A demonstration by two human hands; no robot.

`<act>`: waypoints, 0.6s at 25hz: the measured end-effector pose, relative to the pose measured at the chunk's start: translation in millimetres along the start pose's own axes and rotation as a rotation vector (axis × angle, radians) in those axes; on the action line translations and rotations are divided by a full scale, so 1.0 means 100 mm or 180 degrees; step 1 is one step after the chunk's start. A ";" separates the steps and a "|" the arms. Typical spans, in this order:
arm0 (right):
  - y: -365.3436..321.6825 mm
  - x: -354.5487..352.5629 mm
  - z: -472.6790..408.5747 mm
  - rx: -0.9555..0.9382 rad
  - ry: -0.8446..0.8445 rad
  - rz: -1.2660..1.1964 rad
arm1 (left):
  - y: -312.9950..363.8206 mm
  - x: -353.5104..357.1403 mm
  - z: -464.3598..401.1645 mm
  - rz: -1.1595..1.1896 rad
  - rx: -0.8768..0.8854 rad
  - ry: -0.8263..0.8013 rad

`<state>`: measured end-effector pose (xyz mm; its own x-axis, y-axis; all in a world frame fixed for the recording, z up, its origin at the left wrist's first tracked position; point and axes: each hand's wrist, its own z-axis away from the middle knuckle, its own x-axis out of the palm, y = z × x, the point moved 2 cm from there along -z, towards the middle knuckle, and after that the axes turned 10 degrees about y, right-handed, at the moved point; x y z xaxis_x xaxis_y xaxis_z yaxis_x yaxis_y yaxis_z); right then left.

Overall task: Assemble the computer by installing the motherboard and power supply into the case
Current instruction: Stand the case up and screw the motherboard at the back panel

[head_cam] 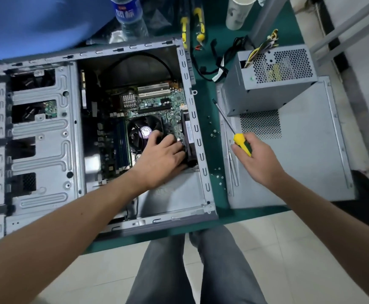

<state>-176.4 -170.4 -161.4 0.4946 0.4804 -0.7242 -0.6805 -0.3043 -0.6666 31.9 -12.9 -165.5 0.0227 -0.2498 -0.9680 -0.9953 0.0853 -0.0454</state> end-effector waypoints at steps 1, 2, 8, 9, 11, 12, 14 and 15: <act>0.04 0.03 -0.03 -0.0199 0.0088 0.0181 | 0.00 0.02 -0.01 0.0036 -0.0032 0.0069; 0.09 0.05 -0.07 -0.0350 0.0157 0.0312 | 0.00 0.04 -0.01 0.0095 -0.0031 0.0128; 0.38 0.22 -0.25 -0.0924 0.0729 0.0800 | -0.06 0.06 0.02 0.0249 0.0234 0.0505; 0.40 0.26 -0.24 -0.1014 0.0904 0.0897 | -0.07 0.06 0.01 0.0286 0.0245 0.0536; 0.46 0.35 -0.22 -0.1256 0.1189 0.1135 | -0.04 0.07 0.01 0.0281 0.0236 0.0722; 0.47 0.37 -0.21 -0.1358 0.1286 0.1209 | -0.03 0.07 0.01 0.0267 0.0238 0.0784; 0.49 0.39 -0.21 -0.1480 0.1405 0.1233 | 0.01 0.08 0.01 0.0207 0.0244 0.0847; 0.50 0.39 -0.20 -0.1538 0.1446 0.1229 | 0.03 0.08 0.00 0.0145 0.0245 0.0859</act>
<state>-180.4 -182.9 -226.8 0.5145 -0.0864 -0.8531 -0.5898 -0.7578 -0.2789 29.6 -14.4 -173.7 -0.0580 -0.4908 -0.8694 -0.9845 0.1726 -0.0317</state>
